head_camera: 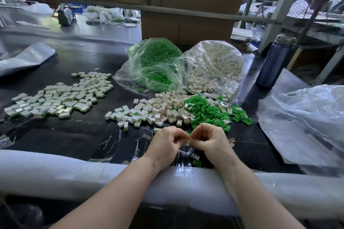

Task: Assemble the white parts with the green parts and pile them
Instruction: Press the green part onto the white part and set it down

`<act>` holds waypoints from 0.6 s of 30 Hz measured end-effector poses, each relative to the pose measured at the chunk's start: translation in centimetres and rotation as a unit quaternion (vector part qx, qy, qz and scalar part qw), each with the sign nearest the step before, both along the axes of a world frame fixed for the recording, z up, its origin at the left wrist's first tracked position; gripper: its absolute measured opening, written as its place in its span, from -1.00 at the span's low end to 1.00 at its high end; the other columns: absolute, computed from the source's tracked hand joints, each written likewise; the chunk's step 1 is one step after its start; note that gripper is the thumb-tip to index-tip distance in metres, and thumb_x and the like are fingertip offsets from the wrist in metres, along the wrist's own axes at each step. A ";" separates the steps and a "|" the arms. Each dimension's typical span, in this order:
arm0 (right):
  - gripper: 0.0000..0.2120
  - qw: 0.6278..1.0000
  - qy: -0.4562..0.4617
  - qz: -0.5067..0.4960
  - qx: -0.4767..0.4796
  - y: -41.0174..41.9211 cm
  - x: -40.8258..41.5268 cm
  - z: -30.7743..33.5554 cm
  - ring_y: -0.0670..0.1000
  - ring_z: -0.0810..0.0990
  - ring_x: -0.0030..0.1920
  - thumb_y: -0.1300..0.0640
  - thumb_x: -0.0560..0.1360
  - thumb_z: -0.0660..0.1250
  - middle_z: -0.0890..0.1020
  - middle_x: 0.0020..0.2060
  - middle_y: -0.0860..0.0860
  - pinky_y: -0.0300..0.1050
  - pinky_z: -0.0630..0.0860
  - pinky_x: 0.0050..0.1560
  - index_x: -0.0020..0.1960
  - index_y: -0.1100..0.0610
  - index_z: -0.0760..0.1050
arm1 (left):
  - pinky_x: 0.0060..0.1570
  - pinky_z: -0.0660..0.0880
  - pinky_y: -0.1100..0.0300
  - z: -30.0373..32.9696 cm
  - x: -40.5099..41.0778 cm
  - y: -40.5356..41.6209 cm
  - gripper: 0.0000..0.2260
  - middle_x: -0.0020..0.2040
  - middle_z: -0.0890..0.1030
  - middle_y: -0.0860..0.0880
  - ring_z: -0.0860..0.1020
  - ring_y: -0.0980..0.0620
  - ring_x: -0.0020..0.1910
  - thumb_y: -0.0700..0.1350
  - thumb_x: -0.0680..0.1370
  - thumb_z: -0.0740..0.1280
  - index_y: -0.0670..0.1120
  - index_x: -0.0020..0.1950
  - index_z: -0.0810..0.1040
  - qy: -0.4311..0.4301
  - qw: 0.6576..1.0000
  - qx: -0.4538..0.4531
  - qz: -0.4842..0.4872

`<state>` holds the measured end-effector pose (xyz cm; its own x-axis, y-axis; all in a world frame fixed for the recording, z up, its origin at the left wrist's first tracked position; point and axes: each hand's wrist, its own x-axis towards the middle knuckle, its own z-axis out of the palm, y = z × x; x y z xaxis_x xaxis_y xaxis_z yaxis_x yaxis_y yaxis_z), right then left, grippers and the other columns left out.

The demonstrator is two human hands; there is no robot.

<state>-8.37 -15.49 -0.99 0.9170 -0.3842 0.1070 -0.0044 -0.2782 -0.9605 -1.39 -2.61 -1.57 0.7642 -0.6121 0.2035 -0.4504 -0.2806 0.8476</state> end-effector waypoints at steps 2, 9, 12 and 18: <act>-0.79 1.000 -0.005 -0.007 0.006 0.0 0.0 0.1 0.02 0.57 -0.37 0.47 0.34 0.41 0.60 -0.38 0.09 -0.13 0.58 -0.31 -0.28 0.19 0.52 | -0.04 0.50 0.33 0.0 0.0 0.0 -0.91 -0.24 0.60 0.07 0.56 0.13 -0.20 -0.28 0.48 0.38 -0.13 -0.10 0.66 0.020 1.000 -0.012 0.000; -0.86 0.998 -0.002 -0.066 0.012 -0.1 0.3 -0.2 0.07 0.62 -0.31 0.39 0.39 0.41 0.65 -0.32 0.15 -0.08 0.61 -0.24 -0.23 0.17 0.56 | -0.01 0.47 0.37 -0.1 -0.2 -0.2 -0.78 -0.07 0.58 0.04 0.55 0.10 -0.08 -0.19 0.44 0.44 -0.09 0.08 0.59 -0.048 0.999 0.014 0.015; -0.89 0.998 -0.004 -0.061 0.026 -0.1 0.4 -0.3 -0.02 0.64 -0.34 0.33 0.42 0.41 0.66 -0.36 0.08 -0.20 0.58 -0.30 -0.23 0.16 0.58 | -0.06 0.53 0.32 -0.2 -0.2 0.0 -0.85 -0.09 0.62 0.00 0.59 0.08 -0.13 -0.18 0.49 0.38 -0.06 0.05 0.56 -0.029 0.999 0.004 0.026; -0.87 0.998 -0.013 -0.052 0.037 -0.1 0.3 -0.4 -0.08 0.63 -0.37 0.28 0.43 0.41 0.66 -0.42 0.01 -0.25 0.56 -0.31 -0.27 0.11 0.59 | -0.03 0.54 0.16 -0.3 0.3 0.0 -0.91 -0.16 0.65 -0.04 0.61 0.01 -0.13 -0.11 0.54 0.31 -0.07 -0.07 0.60 0.029 0.999 -0.007 0.025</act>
